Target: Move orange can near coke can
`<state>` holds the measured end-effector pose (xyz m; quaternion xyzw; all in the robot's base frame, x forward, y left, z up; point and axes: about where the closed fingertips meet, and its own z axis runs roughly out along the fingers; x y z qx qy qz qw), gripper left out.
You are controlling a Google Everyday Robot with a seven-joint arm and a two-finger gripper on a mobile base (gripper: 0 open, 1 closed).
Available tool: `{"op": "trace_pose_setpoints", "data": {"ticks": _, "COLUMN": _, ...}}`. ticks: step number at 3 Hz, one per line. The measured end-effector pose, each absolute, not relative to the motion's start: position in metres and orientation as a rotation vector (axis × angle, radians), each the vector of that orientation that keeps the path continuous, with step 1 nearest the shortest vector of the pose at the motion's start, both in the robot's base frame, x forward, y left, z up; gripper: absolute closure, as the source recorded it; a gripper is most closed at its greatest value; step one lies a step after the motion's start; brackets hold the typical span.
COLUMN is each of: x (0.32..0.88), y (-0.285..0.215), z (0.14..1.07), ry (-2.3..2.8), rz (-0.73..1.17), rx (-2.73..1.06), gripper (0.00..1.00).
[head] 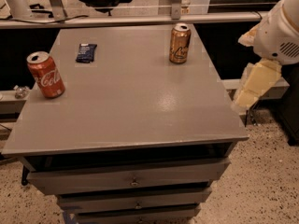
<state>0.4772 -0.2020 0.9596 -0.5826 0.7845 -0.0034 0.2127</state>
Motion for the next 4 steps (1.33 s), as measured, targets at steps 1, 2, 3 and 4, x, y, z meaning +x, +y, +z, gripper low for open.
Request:
{"op": "trace_pose_setpoints", "data": {"ticks": 1, "x": 0.521, "y": -0.187, "z": 0.948, "ry": 2.117, "rz": 0.050, "rx": -1.542, "gripper": 0.00}}
{"op": "trace_pose_setpoints", "data": {"ticks": 2, "x": 0.569, "y": -0.176, "z": 0.937, "ry": 2.038, "rz": 0.103, "rx": -1.469, "gripper": 0.00}}
{"op": "trace_pose_setpoints", "data": {"ticks": 3, "x": 0.621, "y": -0.171, "z": 0.924, "ry": 1.965, "rz": 0.158, "rx": -1.385, "gripper": 0.00}}
{"op": "trace_pose_setpoints", "data": {"ticks": 4, "x": 0.667, "y": -0.178, "z": 0.910, "ry": 1.901, "rz": 0.260, "rx": -1.261, "gripper": 0.00}}
